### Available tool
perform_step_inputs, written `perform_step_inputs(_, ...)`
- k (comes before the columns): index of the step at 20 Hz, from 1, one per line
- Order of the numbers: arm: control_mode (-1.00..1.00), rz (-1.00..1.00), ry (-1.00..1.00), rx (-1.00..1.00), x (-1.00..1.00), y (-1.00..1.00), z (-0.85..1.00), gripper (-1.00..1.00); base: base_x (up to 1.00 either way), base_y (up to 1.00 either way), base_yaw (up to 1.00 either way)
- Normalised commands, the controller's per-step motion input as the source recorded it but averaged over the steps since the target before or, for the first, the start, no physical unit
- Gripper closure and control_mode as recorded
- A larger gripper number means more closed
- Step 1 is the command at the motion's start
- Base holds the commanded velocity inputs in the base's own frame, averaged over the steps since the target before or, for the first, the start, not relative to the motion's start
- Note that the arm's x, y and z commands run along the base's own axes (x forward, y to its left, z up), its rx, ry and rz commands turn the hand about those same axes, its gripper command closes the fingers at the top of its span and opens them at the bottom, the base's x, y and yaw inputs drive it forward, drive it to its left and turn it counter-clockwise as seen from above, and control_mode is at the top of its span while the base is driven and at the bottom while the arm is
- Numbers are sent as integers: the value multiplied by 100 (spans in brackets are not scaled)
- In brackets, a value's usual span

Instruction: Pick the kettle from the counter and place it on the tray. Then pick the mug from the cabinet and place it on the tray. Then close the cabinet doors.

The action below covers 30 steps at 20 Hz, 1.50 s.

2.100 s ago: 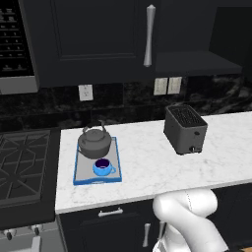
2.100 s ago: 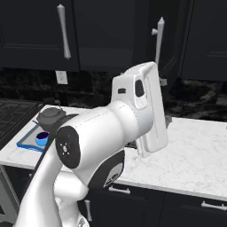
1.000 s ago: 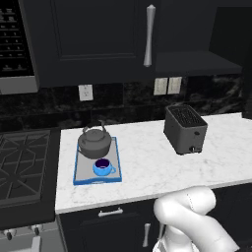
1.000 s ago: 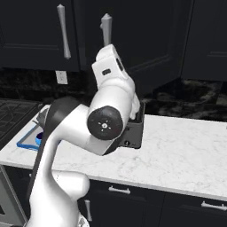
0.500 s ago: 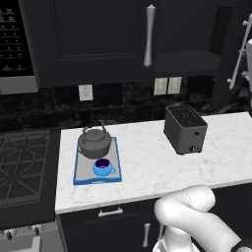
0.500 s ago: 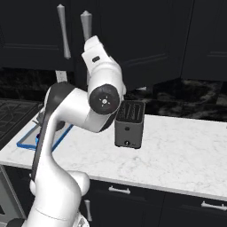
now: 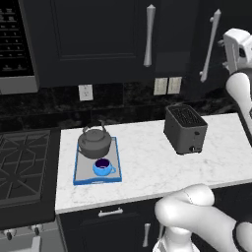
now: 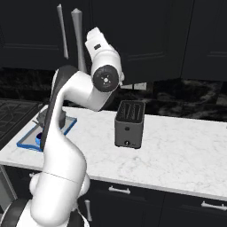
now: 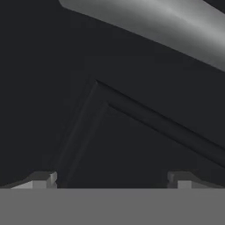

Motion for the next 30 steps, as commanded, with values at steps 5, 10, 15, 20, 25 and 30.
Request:
perform_step_inputs(5, -100, 0, 9, 0, 86, 13, -11, -100, 0, 0, 0)
perform_step_inputs(10, -100, -8, 13, 0, 64, 1, 0, -100, 0, 0, 0)
perform_step_inputs(15, -100, -17, 22, 0, 61, 0, -1, -100, 0, 0, 0)
perform_step_inputs(20, -100, -15, 26, 0, 64, 0, -2, -100, 0, 0, 0)
perform_step_inputs(25, -100, -9, 26, 0, 49, -7, -10, -100, 0, 0, 0)
perform_step_inputs(30, -100, -6, 19, 0, 16, -20, -34, -100, 0, 0, 0)
